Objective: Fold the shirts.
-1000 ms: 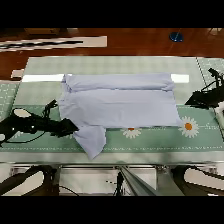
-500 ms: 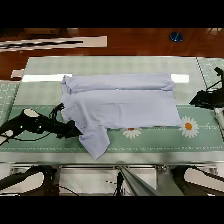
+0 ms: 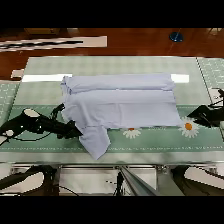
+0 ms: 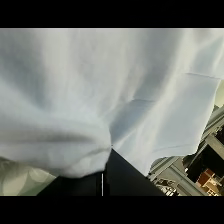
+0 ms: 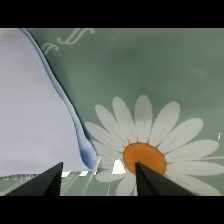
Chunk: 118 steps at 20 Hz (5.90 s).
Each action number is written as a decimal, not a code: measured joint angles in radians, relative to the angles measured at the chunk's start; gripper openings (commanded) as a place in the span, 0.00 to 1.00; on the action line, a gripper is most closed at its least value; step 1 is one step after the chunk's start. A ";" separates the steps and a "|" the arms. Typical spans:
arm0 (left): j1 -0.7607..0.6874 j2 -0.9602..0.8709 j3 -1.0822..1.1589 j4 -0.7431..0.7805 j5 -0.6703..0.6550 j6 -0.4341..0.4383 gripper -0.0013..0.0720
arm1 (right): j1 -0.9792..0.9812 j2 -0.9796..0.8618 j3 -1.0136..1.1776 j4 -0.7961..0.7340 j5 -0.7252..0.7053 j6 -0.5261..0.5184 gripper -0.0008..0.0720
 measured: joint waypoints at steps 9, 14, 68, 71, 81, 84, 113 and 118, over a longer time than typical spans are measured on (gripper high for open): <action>0.000 0.000 0.000 0.002 -0.002 0.001 0.06 | 0.152 -0.003 -0.120 0.032 -0.166 -0.003 0.29; 0.000 0.003 0.000 0.004 -0.003 0.001 0.05 | 0.209 0.010 -0.131 0.045 -0.180 0.016 0.05; 0.256 -0.363 0.844 -0.097 0.097 0.006 0.78 | 0.285 -0.408 0.510 0.218 -0.431 0.130 0.74; 0.253 -0.360 0.844 -0.097 0.043 0.024 0.75 | 0.264 -0.463 0.510 0.286 -0.328 0.112 0.74; 0.192 -0.359 0.844 -0.098 -0.017 0.065 0.30 | 0.410 -0.572 0.513 0.506 -0.389 0.051 0.05; 0.187 -0.356 0.844 -0.098 -0.039 0.066 0.11 | 0.421 -0.546 0.516 0.498 -0.403 0.033 0.05; -0.666 -0.400 0.844 -0.416 0.319 -0.093 0.06 | 0.271 0.259 0.521 -0.080 0.147 0.175 0.05; -0.709 -0.455 0.849 -0.539 0.360 -0.040 0.06 | 0.271 0.353 0.521 -0.048 0.211 0.194 0.05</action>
